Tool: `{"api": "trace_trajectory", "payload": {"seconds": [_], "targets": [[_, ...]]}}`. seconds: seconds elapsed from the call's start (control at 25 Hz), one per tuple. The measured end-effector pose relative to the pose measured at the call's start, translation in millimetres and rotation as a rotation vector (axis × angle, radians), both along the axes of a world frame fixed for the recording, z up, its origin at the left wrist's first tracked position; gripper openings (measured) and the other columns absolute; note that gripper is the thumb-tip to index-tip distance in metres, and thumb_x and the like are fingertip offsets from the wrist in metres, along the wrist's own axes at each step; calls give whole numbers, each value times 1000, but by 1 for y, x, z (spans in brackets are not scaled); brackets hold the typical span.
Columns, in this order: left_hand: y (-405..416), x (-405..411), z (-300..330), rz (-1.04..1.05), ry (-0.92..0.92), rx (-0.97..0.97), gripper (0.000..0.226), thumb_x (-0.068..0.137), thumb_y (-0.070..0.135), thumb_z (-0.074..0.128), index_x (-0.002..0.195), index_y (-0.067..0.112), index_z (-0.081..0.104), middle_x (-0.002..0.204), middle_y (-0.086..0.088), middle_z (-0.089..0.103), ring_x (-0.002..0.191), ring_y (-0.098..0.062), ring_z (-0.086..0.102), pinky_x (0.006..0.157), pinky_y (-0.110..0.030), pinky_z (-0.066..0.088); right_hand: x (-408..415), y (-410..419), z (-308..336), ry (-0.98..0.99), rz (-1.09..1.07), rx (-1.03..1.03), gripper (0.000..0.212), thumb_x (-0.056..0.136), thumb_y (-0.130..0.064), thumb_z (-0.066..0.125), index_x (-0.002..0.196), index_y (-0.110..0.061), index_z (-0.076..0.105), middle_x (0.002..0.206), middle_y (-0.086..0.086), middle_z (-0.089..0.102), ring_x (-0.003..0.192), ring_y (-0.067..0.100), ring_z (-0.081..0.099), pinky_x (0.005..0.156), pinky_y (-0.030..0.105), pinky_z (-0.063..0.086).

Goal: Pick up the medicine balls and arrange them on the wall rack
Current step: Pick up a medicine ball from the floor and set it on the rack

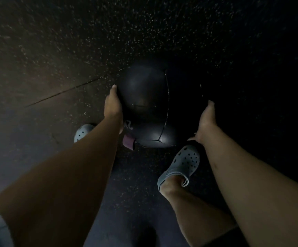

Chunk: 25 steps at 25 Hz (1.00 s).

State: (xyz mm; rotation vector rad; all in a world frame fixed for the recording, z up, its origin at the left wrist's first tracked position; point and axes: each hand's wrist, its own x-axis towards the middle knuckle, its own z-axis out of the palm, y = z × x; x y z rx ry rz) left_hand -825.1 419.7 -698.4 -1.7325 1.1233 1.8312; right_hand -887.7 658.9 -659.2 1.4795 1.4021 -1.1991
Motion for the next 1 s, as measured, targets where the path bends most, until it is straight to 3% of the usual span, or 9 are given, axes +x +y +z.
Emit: {"api": "trace_trajectory", "payload": {"seconds": [0.16,0.28,0.4,0.64,0.72,0.84,1.0], "targets": [[8,-12,38,-18,78,-29,92,72,71,56,151,24,58,150,-11,64,136,-35,61,119,-56,46,-2,11,46,53,-54,-21,88,87,-84,31,151,-28,54,148,13,60,132,39,57,115,65,40],[18,-46,112,-78,134,-56,98,64,69,58,148,19,61,146,-14,66,134,-37,62,119,-58,46,-9,31,126,165,-185,-53,71,92,-74,38,137,-26,65,137,12,68,121,36,64,110,58,49],[42,-93,205,-199,236,-105,98,66,71,55,147,16,61,146,-18,65,134,-41,61,118,-61,46,-24,57,222,282,-326,-59,71,91,-73,40,142,-29,63,137,10,65,124,37,62,110,61,48],[148,-197,468,-363,581,-17,81,80,65,53,146,20,62,143,-15,68,131,-38,63,116,-60,47,-76,148,477,875,-581,-14,57,100,-55,46,138,-19,67,140,15,67,129,37,63,113,51,49],[188,-216,549,-432,725,16,75,85,62,49,146,21,61,144,-12,67,132,-36,62,116,-59,46,-85,182,562,1058,-629,76,47,103,-44,42,126,-13,69,132,19,69,127,37,63,110,46,51],[254,-224,678,-489,963,144,69,89,57,47,145,19,62,143,-13,68,133,-35,63,117,-56,48,-68,239,688,1305,-723,231,50,105,-38,39,133,-6,67,137,22,68,129,38,63,114,47,49],[352,-212,834,-582,1179,256,67,91,51,47,141,11,63,142,-23,67,133,-42,62,110,-49,52,-12,310,834,1577,-833,287,31,102,-34,39,96,-19,66,105,13,67,100,29,61,94,37,51]]}}
